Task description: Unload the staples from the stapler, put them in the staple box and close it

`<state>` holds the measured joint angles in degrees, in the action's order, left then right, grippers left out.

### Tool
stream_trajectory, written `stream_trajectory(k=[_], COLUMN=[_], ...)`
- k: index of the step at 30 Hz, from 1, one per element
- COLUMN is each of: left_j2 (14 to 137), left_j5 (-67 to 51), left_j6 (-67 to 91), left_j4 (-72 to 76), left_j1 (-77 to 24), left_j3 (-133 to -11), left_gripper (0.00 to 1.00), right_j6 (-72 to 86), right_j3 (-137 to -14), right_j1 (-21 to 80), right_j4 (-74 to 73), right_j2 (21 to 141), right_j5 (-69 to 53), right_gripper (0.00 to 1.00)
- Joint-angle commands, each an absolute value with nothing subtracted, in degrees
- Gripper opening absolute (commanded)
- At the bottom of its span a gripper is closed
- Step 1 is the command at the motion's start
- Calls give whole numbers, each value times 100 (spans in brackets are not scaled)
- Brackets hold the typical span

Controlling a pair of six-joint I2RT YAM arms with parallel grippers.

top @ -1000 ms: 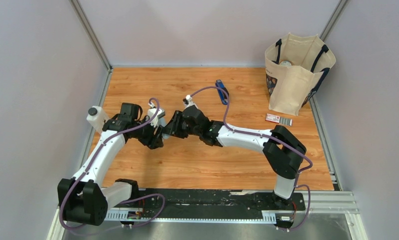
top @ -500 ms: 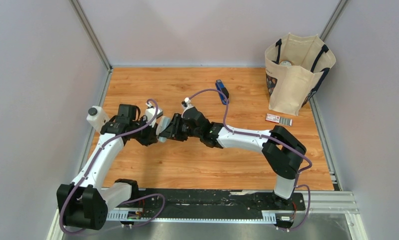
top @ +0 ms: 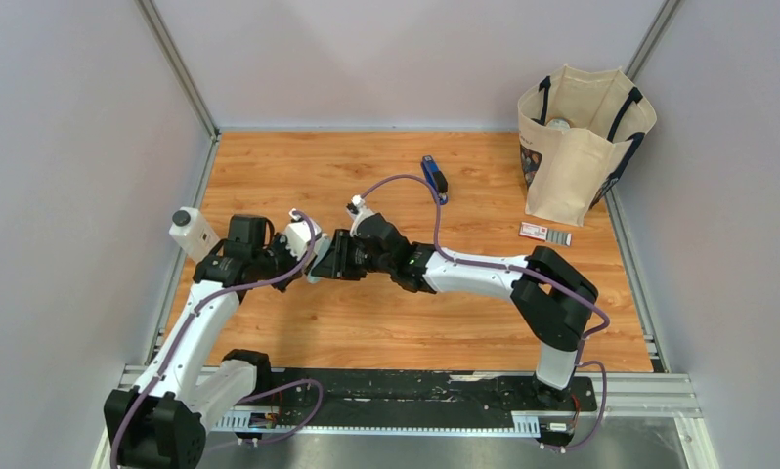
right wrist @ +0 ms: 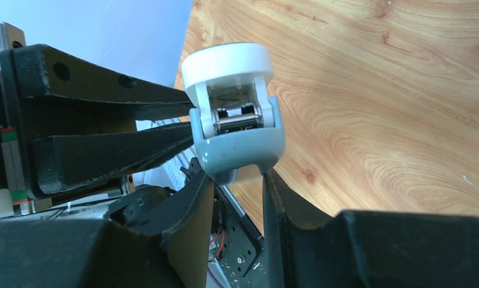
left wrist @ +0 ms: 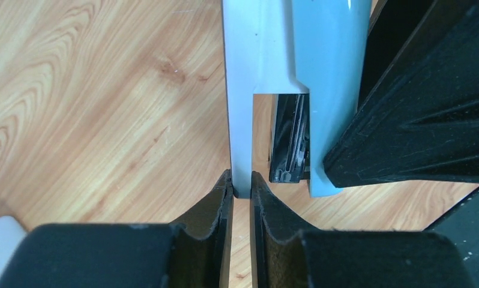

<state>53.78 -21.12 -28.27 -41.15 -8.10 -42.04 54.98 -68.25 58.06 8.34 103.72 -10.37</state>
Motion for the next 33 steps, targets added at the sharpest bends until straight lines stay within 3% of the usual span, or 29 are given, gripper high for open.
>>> stream_trajectory(k=[1, 19, 26, 28, 33], left_j2=[5265, 4483, 4605, 4667, 4632], left_j5=[-1214, -264, -913, -1185, -1827], left_j6=[-3489, -4386, -3623, -3385, -2963], left_j4=[-3920, -2646, -3435, -3664, -3955], left_j1=[-747, -747, -747, -747, -747], left_j3=[-4219, -3181, -3954, -4156, -4394], left_gripper=[14, 11, 10, 10, 10], right_j6=[5001, 4210, 4385, 4447, 4465], right_j3=[-6557, -6117, -5959, -5907, -5836], right_j1=[5722, 5748, 5757, 5757, 5748], right_j4=[738, 632, 1607, 1915, 2469], right_j2=[10064, 9642, 9694, 9642, 9528], right_j5=[-879, -1142, -1819, -1933, -2083], right_gripper=[0, 1, 59, 71, 88])
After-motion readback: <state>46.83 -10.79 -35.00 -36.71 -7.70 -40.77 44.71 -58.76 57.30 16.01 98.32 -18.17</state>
